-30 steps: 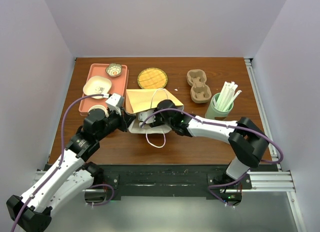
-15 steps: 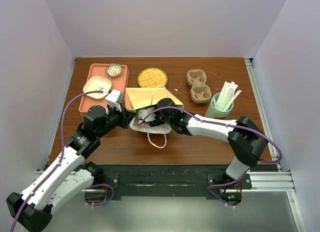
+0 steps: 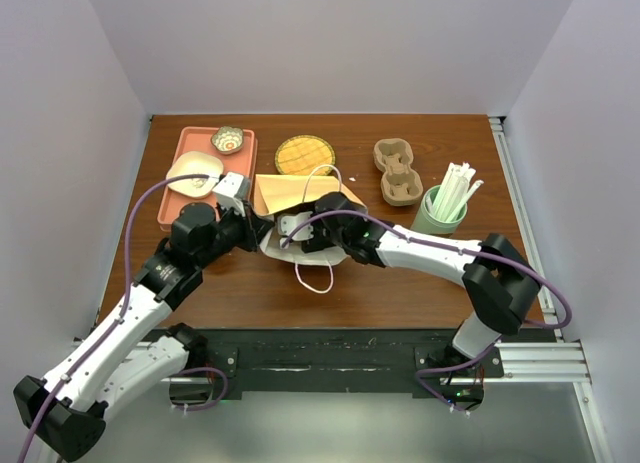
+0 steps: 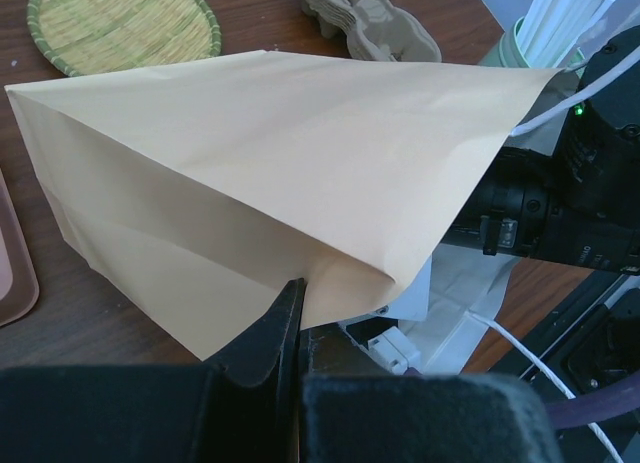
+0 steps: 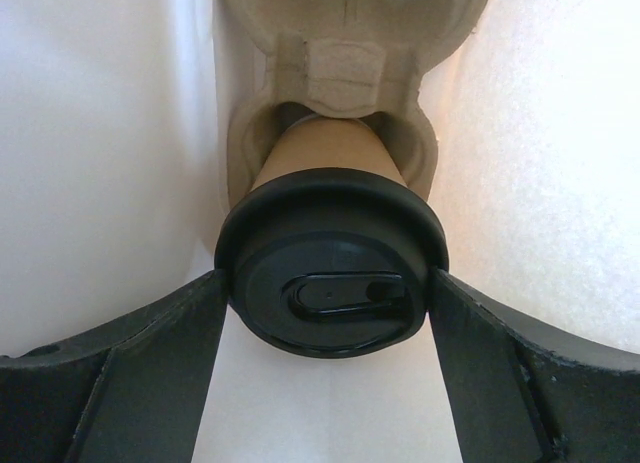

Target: Pack the takeout coffee

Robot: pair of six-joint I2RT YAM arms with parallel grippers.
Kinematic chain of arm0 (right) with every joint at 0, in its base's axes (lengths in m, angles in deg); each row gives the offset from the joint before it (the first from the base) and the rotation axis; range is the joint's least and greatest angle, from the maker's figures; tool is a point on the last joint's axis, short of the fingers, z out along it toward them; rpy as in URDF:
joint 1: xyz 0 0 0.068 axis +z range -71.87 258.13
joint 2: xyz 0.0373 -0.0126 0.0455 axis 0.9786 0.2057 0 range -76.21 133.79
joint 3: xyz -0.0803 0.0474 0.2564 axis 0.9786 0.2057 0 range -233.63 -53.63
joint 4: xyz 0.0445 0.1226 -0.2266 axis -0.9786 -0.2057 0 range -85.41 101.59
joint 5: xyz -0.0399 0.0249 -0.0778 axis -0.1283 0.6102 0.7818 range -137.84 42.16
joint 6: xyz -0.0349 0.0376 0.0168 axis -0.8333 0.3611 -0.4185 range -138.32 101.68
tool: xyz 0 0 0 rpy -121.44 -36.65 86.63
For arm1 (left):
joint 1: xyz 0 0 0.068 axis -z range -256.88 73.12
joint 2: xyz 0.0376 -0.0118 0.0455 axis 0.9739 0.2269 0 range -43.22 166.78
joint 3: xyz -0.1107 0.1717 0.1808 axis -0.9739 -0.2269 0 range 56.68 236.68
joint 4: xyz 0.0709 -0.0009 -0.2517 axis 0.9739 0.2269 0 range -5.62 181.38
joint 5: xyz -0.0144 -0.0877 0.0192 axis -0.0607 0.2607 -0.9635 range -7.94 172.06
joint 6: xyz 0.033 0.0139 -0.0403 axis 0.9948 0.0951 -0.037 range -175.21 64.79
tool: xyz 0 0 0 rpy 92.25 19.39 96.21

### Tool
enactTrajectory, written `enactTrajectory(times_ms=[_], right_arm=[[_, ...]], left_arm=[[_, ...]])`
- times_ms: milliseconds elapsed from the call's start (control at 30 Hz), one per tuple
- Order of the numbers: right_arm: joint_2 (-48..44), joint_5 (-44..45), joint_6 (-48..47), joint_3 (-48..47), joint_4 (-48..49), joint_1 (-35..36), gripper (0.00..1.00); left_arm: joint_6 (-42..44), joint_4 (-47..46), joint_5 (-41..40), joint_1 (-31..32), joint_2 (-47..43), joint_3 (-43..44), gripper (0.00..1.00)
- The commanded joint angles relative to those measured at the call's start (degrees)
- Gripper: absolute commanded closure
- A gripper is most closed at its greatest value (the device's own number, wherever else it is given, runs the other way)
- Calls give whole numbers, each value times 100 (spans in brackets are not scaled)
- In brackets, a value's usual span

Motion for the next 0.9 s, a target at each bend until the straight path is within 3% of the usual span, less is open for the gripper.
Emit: enactTrajectory(times_ms=[0,233,300,533,600,867], right_arm=[[-323,-152,19,-316,-466,-75,16],[-411,-363,98,-579,-1046,-75,13],[-437,-424,98,-589,-1125,-84,8],[-455,-609,124,-887,-1644,-75,7],[-472,-653,124,-940,-1836,-75,2],[-569,-960,195,-1291,-2391,-75,2]], left_arm=[[-39,116,-50,24,97,388,100],[-21,240,-51,24,203,538,100],[-13,292,-68,24,220,581,100],[23,345,-50,24,291,696,100],[31,380,-59,24,317,722,100],[84,512,-86,24,422,871,100]])
